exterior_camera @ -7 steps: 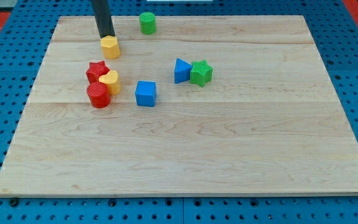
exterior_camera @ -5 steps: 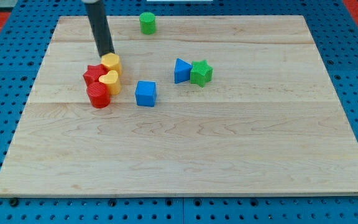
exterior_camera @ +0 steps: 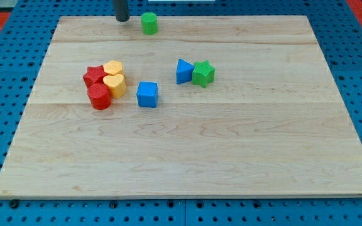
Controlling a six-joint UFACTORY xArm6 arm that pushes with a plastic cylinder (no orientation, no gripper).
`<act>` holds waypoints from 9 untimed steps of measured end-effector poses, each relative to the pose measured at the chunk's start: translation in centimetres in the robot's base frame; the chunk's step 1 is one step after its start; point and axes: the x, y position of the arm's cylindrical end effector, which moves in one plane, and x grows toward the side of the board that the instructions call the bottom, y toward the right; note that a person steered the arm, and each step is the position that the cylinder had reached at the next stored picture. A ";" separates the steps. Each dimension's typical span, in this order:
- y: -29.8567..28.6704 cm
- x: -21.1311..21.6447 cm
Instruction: Slide the green circle above the green star
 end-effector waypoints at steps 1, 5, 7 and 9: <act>9.8 2.1; 15.4 5.4; 12.1 8.7; 18.8 1.8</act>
